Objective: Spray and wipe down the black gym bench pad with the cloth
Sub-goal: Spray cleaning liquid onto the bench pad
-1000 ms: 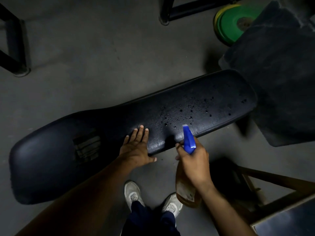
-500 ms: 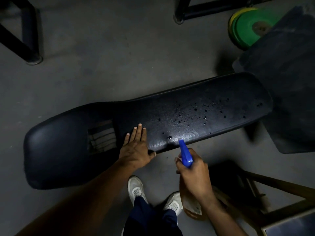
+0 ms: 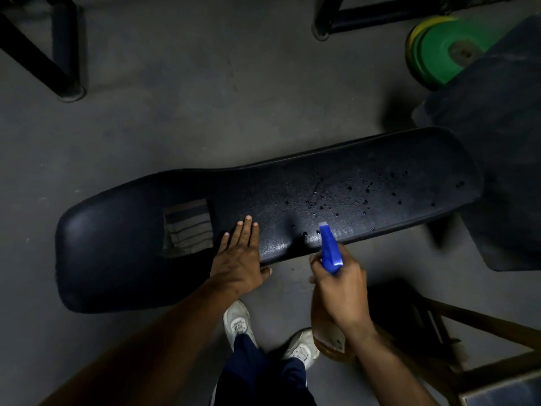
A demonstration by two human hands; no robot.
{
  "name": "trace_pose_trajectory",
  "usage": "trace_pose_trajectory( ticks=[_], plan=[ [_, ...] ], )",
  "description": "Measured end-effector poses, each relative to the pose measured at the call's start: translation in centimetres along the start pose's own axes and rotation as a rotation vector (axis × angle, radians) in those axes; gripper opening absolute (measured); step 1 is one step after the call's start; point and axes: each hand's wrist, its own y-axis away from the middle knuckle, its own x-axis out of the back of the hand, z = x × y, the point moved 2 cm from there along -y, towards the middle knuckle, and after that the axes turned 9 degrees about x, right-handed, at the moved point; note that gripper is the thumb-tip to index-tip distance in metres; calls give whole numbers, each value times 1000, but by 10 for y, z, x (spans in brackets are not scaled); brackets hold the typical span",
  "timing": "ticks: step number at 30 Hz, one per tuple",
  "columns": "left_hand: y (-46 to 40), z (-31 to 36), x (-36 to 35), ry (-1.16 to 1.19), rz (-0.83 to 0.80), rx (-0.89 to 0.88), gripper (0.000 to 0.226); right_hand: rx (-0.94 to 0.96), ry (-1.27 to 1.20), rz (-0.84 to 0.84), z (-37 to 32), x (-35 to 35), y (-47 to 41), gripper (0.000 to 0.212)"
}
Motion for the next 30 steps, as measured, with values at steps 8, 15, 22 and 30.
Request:
trace_pose_trajectory(
  ticks=[8,15,22,30],
  plan=[
    [4,-5,2,-31,-35,-23,113,59,51,-125,-7,-23,8,26],
    [12,-23,3,-11,-14,-41,105,19,128,-217,5,-32,25,21],
    [22,-43,0,-27,-1,-66,101,-18,183,-226,21,-26,32,30],
    [28,-59,11,64,132,-69,98,59,37,-114,-11,-34,19,20]
  ],
)
